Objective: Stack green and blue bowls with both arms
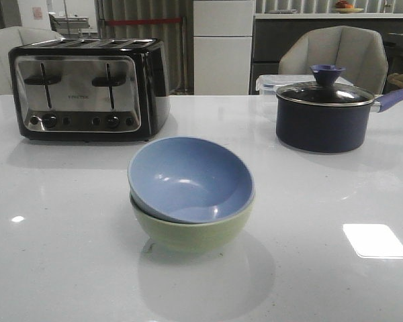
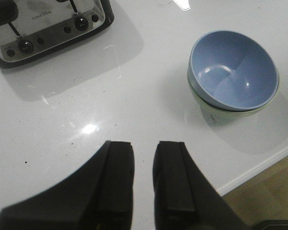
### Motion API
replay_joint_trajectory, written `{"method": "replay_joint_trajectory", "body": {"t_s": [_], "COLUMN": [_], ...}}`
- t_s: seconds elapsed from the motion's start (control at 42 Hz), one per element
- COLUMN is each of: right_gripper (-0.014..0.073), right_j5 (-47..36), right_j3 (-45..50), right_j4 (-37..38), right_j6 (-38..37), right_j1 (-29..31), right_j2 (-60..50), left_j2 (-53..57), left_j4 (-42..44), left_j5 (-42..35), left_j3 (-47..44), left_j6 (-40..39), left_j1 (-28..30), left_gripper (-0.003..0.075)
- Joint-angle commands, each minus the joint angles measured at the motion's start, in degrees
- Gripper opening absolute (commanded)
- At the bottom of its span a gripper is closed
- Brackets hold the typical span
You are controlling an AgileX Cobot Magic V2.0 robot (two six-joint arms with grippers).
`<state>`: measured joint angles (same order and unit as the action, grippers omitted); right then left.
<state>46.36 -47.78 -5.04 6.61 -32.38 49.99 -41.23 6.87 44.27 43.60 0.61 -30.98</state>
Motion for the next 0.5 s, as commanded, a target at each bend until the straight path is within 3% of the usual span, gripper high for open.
{"method": "replay_joint_trajectory", "body": {"t_s": [0.0,0.143,0.476], "right_gripper": [0.0054,0.0054,0.0054], "right_j5": [-3.4,-3.6,-3.6], "right_j3": [-1.5,-1.5,-1.5], "right_j4": [0.4,0.4,0.5], "right_j6": [-0.2,-0.2,-0.2], "right_j1": [0.3,0.3,0.3], "right_j2": [-0.4,-0.4,-0.4], "left_j2": [0.1,0.1,0.1], "left_j4": [0.3,0.0,0.0], "left_j5": [-4.3,-4.0,-4.2], "left_j3": [1.5,1.5,1.5], "left_j6": [-0.6,-0.6,-0.6], "left_j1": [-0.4,-0.4,-0.4], "left_gripper": [0.0136,0.0093,0.0093]}}
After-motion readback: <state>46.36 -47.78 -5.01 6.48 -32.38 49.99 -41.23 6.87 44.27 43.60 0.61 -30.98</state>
